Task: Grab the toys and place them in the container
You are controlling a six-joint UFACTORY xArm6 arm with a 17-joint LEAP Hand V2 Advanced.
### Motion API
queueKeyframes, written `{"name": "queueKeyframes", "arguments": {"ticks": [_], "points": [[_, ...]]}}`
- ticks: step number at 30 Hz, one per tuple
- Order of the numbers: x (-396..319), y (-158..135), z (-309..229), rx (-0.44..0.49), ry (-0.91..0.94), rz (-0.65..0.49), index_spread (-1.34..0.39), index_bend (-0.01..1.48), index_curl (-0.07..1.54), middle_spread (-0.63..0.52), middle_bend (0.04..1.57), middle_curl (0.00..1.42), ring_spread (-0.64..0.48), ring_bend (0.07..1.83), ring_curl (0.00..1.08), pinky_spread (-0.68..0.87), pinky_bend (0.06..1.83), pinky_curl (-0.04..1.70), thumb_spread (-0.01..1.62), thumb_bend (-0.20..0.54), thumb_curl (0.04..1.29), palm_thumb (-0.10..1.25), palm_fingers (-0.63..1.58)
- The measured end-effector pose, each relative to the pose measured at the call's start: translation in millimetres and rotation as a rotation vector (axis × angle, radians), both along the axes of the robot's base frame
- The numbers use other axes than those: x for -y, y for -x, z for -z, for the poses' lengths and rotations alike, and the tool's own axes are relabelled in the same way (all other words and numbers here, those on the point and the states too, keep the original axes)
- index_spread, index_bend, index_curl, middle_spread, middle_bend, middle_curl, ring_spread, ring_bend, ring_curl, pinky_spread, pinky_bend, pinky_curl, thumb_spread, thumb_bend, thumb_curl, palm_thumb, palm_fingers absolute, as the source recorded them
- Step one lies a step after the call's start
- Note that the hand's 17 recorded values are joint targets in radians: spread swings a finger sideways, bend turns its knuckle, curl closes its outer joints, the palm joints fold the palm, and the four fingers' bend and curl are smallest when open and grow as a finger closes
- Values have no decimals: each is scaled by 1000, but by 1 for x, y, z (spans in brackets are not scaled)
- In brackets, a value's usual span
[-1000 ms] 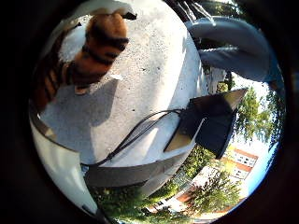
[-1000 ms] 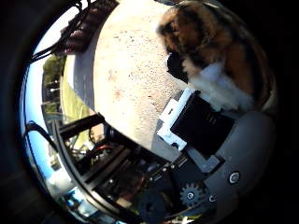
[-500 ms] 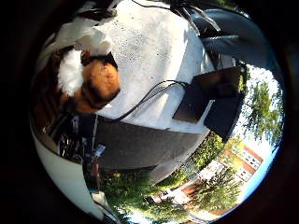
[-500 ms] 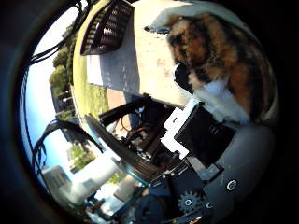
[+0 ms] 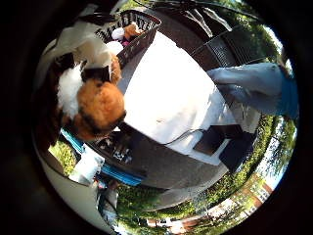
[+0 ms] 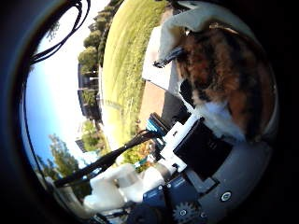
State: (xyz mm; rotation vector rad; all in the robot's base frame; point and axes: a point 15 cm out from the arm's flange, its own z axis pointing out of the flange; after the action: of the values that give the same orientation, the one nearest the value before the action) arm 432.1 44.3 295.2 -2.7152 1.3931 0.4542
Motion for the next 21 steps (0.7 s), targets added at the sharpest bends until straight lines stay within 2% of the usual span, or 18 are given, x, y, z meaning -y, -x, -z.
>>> {"name": "queueKeyframes", "arguments": {"ticks": [3, 7, 13, 15, 17, 19, 20, 21], "points": [[-45, -6, -5, 25, 9, -45, -1160, 632, 883, -221, 1333, 1088, -127, 1563, 863, 121, 1634, 831, 1080, -14, 770, 974, 707], [-106, -48, 0, 95, 14, -63, -1182, 618, 980, -216, 1355, 1089, -126, 1585, 862, 117, 1645, 855, 1083, -21, 778, 951, 679], [-180, -87, 41, 91, -1, -79, -1208, 597, 1119, -214, 1389, 1089, -125, 1624, 859, 106, 1643, 896, 1094, -25, 780, 888, 625], [-195, -103, 54, 139, -10, -63, -1208, 580, 1162, -213, 1398, 1085, -120, 1634, 856, 104, 1635, 910, 1100, -23, 772, 872, 595], [-216, -125, 75, 209, -23, -50, -1201, 620, 1196, -201, 1357, 1056, -92, 1604, 819, 117, 1588, 894, 1115, -26, 751, 854, 660], [-230, -134, 115, 214, -18, -41, -1180, 628, 1202, -183, 1308, 1013, -49, 1531, 771, 148, 1539, 864, 1121, -26, 738, 846, 718], [-234, -136, 131, 209, -13, -37, -1153, 638, 1185, -165, 1221, 957, -8, 1417, 728, 175, 1488, 837, 1128, -26, 726, 842, 690], [-240, -138, 142, 216, -13, -35, -1114, 597, 1168, -160, 1112, 911, 23, 1351, 712, 194, 1477, 833, 1125, -28, 715, 836, 573]]}}
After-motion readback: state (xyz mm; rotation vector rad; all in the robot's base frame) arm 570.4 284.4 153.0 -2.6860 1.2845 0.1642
